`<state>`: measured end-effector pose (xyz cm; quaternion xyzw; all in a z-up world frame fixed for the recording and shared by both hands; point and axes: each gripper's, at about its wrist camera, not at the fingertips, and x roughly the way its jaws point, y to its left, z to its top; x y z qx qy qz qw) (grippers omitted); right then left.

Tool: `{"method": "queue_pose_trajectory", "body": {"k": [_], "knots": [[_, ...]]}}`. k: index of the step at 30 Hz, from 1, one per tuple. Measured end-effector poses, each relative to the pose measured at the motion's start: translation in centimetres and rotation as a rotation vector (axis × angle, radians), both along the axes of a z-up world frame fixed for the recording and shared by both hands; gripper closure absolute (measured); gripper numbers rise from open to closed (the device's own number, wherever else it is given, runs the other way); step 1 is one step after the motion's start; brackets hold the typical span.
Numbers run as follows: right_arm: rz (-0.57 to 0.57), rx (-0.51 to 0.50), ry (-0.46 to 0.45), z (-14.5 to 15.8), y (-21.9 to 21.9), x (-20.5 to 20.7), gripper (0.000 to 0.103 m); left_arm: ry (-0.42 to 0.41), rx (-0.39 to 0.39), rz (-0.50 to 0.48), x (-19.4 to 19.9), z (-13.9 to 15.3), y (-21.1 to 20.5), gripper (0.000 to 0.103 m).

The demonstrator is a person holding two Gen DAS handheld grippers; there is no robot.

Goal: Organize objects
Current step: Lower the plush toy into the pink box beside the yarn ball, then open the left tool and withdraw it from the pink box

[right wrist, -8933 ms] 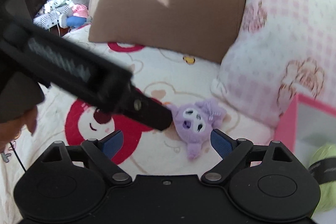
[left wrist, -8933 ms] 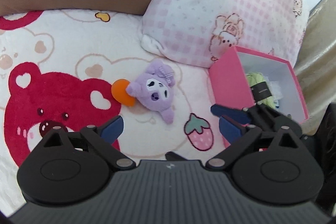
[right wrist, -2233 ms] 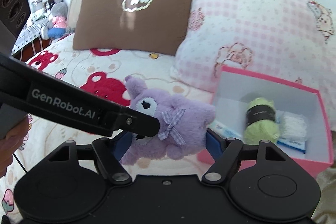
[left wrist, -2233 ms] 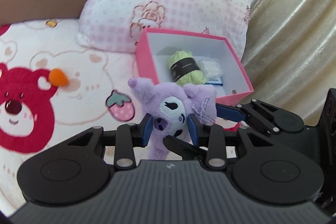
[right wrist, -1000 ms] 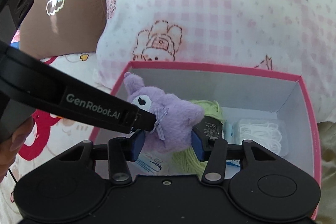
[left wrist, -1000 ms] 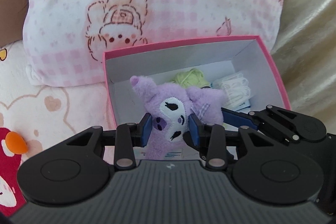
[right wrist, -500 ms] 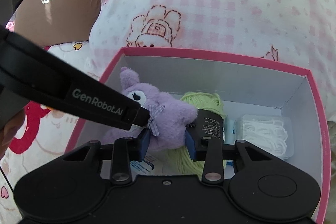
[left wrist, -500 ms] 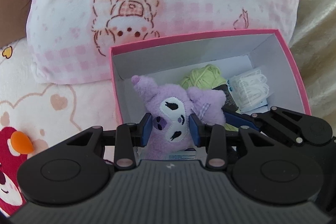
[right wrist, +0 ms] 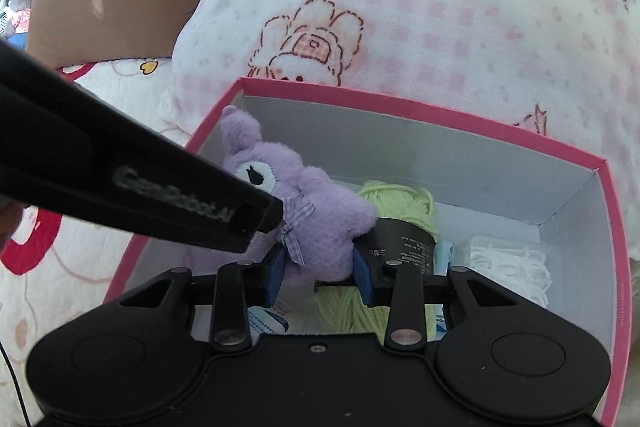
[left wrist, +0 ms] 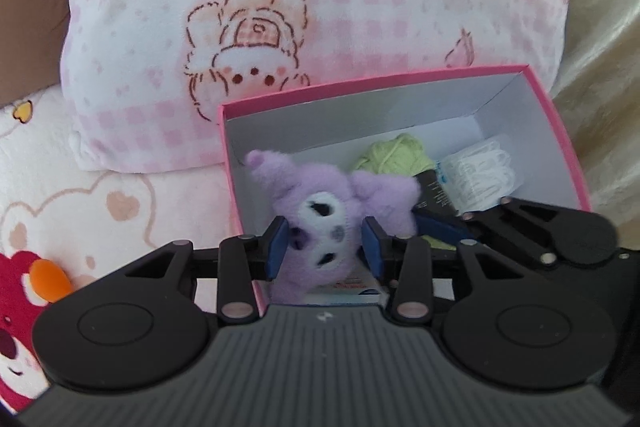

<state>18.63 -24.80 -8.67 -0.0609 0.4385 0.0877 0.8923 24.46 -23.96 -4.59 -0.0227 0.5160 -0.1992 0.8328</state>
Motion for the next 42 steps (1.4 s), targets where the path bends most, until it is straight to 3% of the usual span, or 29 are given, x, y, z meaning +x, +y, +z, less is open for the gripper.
{"method": "queue_pose_trajectory", "body": {"k": [2,6,17,26,32,38,42], "knots": [[0.012,0.000,0.003,-0.1,0.2,0.1,0.062,0.003,-0.040,0.013,-0.1,0.2,0.4,0.064],[0.031,0.006,0.042,-0.8,0.7,0.9,0.064,-0.045,-0.034,0.005,-0.5,0.5,0.8,0.064],[0.038,0.004,0.067,-1.3,0.9,1.0,0.063,-0.023,-0.128,0.036,-0.7,0.3,3.5,0.063],[0.006,0.077,0.061,0.4,0.2,-1.8,0.063,-0.015,-0.140,-0.001,-2.3,1.1,4.5,0.063],[0.008,0.072,0.015,2.5,0.6,-4.9,0.063,-0.015,-0.127,-0.033,-4.2,2.3,5.0,0.063],[-0.006,0.105,0.000,4.8,0.9,-7.1,0.060,-0.020,-0.118,-0.044,-6.7,4.3,5.7,0.051],[0.003,0.062,-0.013,6.0,1.7,-9.0,0.055,-0.031,-0.127,-0.060,-8.5,5.7,6.3,0.047]]}}
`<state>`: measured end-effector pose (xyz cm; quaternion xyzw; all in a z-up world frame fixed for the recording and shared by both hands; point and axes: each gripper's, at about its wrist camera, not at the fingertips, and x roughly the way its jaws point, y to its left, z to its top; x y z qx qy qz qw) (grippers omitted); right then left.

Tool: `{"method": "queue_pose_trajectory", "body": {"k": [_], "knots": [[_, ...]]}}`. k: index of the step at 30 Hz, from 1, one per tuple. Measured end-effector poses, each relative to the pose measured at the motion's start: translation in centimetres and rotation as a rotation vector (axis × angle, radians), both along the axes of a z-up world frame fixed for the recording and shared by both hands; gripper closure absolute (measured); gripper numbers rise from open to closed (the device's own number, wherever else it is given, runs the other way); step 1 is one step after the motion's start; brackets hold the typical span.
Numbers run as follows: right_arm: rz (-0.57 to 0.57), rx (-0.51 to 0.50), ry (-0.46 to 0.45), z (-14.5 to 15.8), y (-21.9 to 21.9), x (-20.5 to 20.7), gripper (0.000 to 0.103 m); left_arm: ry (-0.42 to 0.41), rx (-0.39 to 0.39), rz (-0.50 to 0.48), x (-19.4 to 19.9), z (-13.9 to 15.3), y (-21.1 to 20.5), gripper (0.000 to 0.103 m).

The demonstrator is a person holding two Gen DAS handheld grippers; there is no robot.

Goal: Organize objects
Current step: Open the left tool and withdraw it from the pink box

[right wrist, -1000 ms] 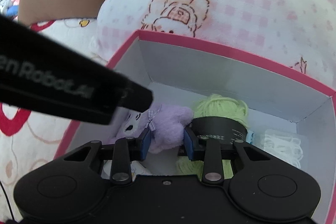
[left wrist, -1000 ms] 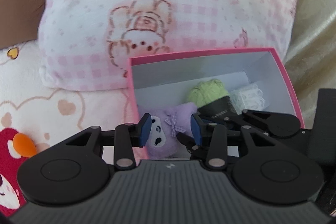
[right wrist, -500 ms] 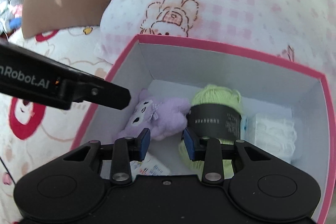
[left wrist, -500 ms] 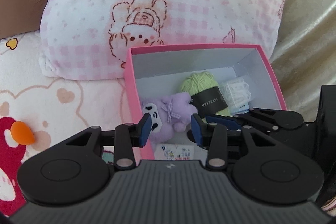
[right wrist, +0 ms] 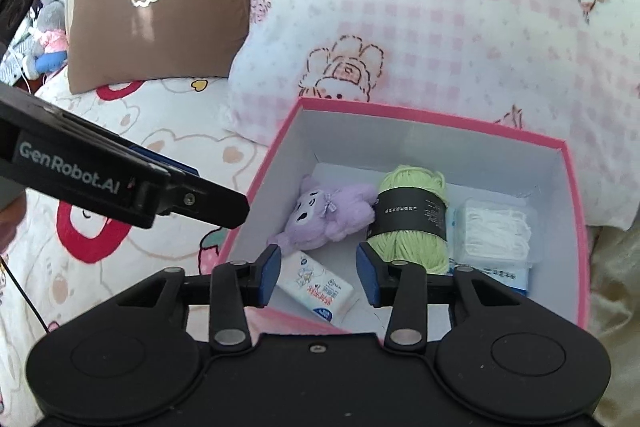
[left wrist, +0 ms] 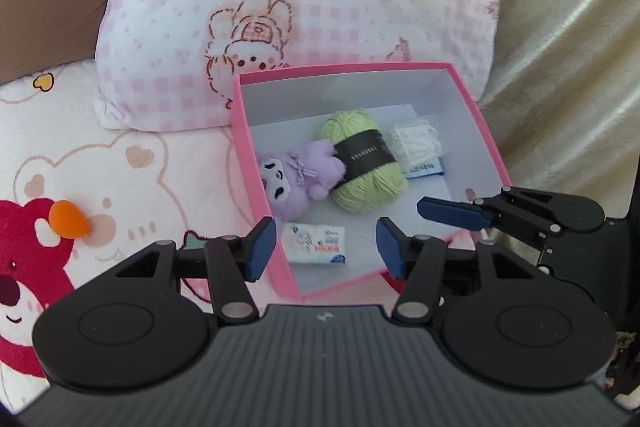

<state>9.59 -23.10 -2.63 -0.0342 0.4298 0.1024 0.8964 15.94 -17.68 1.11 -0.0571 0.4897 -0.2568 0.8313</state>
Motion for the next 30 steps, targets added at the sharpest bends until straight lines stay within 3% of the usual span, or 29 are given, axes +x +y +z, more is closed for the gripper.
{"method": "queue_pose_trajectory", "body": {"k": [6,8,12,23,30], "knots": [[-0.020,-0.022,0.020,1.4,0.3,-2.0,0.055,0.004,-0.006,0.001,-2.4,1.6,1.4,0.044],[-0.023,-0.034,0.018,2.0,0.6,-2.8,0.050,-0.002,-0.002,0.007,-3.3,2.1,2.0,0.042],[-0.018,-0.058,-0.004,3.5,1.4,-4.4,0.032,0.000,0.002,0.005,-5.0,2.9,2.8,0.038],[0.019,-0.125,-0.040,5.9,3.7,-7.5,0.021,0.031,-0.010,-0.014,-8.5,3.2,4.7,0.037],[0.017,-0.118,-0.024,6.4,4.6,-8.6,0.014,0.037,-0.007,-0.012,-10.2,3.8,6.3,0.035]]}}
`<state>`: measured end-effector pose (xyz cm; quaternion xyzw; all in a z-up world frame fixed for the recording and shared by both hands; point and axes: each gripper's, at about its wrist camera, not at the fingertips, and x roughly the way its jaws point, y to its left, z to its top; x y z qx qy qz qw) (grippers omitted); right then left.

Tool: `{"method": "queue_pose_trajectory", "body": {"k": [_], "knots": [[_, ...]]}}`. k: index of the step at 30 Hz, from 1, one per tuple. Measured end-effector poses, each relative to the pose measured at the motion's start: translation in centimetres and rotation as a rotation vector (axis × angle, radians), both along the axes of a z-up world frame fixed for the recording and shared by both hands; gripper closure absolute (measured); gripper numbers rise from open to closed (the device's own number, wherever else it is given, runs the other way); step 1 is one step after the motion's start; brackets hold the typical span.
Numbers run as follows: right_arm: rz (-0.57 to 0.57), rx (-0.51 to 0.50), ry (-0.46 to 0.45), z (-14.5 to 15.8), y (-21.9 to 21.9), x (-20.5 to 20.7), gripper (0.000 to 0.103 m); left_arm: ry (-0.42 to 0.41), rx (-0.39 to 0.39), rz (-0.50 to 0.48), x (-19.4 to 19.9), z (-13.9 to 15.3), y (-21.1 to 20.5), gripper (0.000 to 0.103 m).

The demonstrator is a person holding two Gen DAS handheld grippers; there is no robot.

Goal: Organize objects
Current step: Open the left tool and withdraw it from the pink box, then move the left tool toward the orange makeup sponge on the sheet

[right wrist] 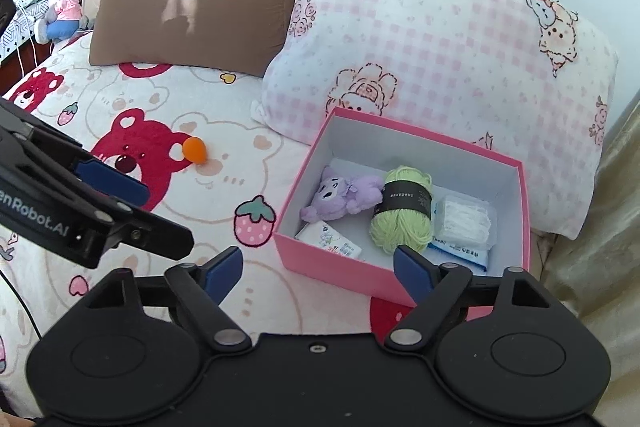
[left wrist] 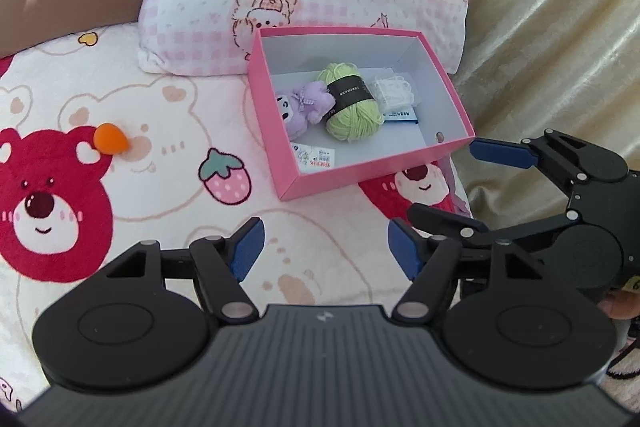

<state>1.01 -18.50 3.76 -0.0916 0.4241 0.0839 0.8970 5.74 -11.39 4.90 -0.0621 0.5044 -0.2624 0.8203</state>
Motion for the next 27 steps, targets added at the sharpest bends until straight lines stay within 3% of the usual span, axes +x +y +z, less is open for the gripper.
{"method": "queue_pose_trajectory", "body": {"k": [2,17,27], "knots": [[-0.004,-0.005,0.012,-0.2,0.2,-0.1,0.010,0.001,0.004,0.001,-0.3,0.2,0.4,0.034],[0.019,-0.044,0.068,-1.0,3.0,-1.1,0.010,0.032,0.004,0.005,-1.8,-1.2,3.9,0.022],[0.110,0.009,0.030,-1.8,4.7,-1.2,0.011,0.003,0.036,0.051,-1.6,-2.9,7.0,0.009]]}}
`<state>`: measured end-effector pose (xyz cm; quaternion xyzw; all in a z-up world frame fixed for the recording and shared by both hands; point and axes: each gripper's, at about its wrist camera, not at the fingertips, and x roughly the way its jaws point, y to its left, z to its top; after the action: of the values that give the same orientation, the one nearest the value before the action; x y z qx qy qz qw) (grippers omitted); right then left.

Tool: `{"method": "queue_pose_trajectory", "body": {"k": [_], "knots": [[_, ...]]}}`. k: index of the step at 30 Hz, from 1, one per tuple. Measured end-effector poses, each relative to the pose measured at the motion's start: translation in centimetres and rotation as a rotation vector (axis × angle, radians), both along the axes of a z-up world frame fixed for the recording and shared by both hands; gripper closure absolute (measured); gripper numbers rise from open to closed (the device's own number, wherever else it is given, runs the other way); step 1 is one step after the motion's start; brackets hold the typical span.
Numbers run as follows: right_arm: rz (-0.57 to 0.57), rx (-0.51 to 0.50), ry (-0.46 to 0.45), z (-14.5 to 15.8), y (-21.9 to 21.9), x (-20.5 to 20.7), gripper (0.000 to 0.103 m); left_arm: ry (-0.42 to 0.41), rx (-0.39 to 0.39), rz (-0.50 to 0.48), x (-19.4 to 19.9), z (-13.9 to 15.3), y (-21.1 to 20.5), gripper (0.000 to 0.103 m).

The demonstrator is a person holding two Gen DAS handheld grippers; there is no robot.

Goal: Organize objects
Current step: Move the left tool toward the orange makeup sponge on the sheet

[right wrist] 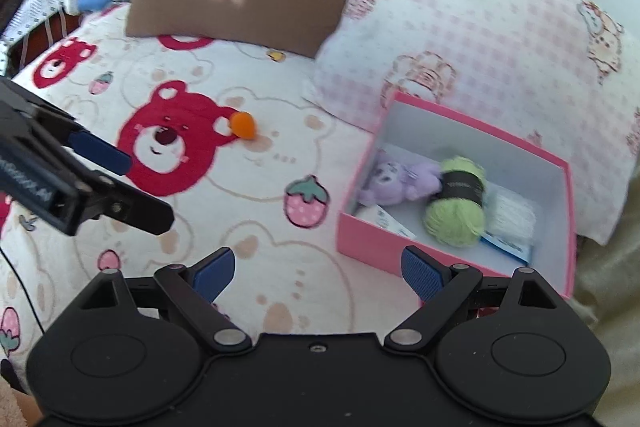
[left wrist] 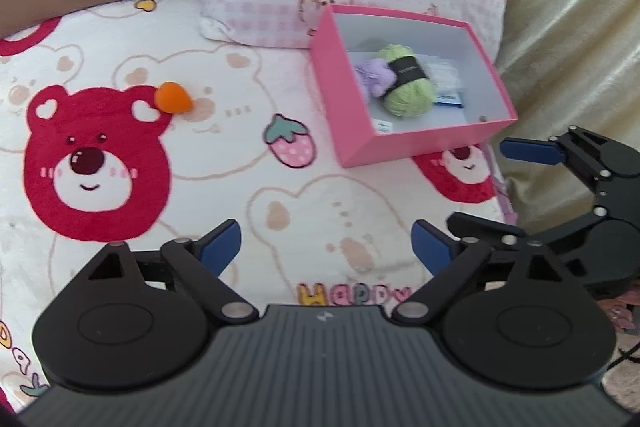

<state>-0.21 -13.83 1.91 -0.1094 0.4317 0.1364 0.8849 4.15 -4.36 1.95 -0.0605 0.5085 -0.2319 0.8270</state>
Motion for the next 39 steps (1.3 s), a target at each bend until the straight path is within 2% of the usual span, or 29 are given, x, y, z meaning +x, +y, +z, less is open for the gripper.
{"method": "queue_pose_trajectory", "body": {"k": [3,7,12,18,20,24,26,27,30,35,39], "knots": [[0.054,0.010,-0.025,-0.4,0.9,0.1,0.011,-0.041,0.050,-0.020,-0.1,-0.9,0.6,0.009],[0.123,0.014,-0.065,-1.1,2.3,0.4,0.011,-0.038,0.030,0.022,0.3,-2.2,2.3,0.009],[0.181,0.053,-0.093,-2.0,3.8,1.3,0.011,-0.078,0.066,0.072,1.3,-3.1,4.1,0.009],[0.209,0.123,-0.114,-3.1,5.6,3.1,0.011,-0.068,0.083,0.131,3.0,-4.4,6.3,0.009],[0.212,0.104,-0.129,-3.7,6.4,3.9,0.011,-0.071,0.079,0.119,3.6,-4.7,6.8,0.009],[0.211,0.075,-0.124,-5.2,7.6,5.6,0.011,-0.095,0.136,0.125,5.4,-5.4,7.2,0.009],[0.192,0.059,-0.097,-5.9,8.0,6.9,0.011,-0.109,0.116,0.133,6.1,-5.5,7.6,0.009],[0.175,0.034,-0.096,-6.3,8.2,7.5,0.011,-0.123,0.082,0.129,6.6,-5.5,8.0,0.009],[0.147,-0.019,-0.115,-7.0,8.7,8.6,0.011,-0.138,0.040,0.147,8.0,-5.5,8.7,0.009],[0.157,0.016,-0.119,-7.0,9.0,10.0,0.011,-0.184,0.036,0.141,9.6,-5.3,9.1,0.009],[0.164,0.032,-0.132,-7.2,9.8,11.1,0.011,-0.176,0.021,0.154,11.1,-5.9,9.8,0.009]]}}
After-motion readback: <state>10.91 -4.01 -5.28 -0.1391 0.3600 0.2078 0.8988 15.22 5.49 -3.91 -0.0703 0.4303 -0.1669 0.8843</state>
